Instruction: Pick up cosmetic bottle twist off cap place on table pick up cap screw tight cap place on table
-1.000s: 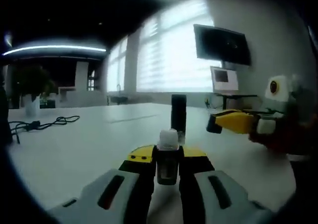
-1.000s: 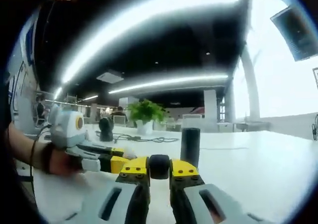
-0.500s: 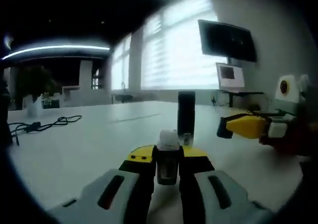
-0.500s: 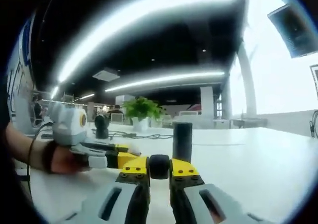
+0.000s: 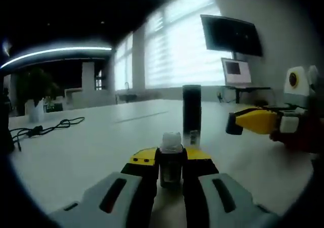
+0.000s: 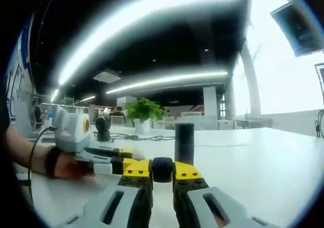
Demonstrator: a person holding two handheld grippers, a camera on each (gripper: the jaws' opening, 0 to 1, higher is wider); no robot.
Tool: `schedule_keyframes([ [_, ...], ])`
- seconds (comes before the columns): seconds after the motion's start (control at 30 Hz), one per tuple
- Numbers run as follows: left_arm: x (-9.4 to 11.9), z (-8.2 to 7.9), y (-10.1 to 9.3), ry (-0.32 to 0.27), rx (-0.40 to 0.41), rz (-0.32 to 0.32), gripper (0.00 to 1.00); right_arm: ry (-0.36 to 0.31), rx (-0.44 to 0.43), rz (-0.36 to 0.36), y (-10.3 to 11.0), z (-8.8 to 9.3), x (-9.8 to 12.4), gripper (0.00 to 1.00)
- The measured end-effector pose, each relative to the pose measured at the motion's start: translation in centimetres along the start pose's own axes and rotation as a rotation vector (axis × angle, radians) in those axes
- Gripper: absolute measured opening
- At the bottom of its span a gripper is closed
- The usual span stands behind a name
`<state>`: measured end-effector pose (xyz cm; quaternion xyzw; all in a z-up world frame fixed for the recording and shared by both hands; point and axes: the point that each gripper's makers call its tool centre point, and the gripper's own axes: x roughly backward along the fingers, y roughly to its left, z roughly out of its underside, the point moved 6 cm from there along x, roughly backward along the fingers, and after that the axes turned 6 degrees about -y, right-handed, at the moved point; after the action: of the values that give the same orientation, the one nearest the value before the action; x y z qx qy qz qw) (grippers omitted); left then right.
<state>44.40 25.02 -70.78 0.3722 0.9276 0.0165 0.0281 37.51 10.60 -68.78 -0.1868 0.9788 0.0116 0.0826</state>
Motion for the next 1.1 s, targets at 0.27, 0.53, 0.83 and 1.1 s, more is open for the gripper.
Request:
schedule_keyframes([
  [0.27,0.2,-0.1,-0.1,-0.001,0.021,0.004,0.12,0.003,0.01,-0.002,0.0,0.1,0.0,0.08],
  [0.53,1.3,-0.2,-0.1,0.004,0.036,0.008,0.16,0.014,0.013,0.004,-0.1,0.3,-0.1,0.08],
  [0.83,5.7,-0.7,-0.4,-0.017,0.005,-0.022,0.16,0.063,0.022,0.023,-0.2,1.0,-0.4,0.08],
  [1.1,9.0,-1.9,0.6,-0.098,0.098,-0.112,0.17,0.175,0.016,0.022,-0.6,2.5,-1.3,0.08],
])
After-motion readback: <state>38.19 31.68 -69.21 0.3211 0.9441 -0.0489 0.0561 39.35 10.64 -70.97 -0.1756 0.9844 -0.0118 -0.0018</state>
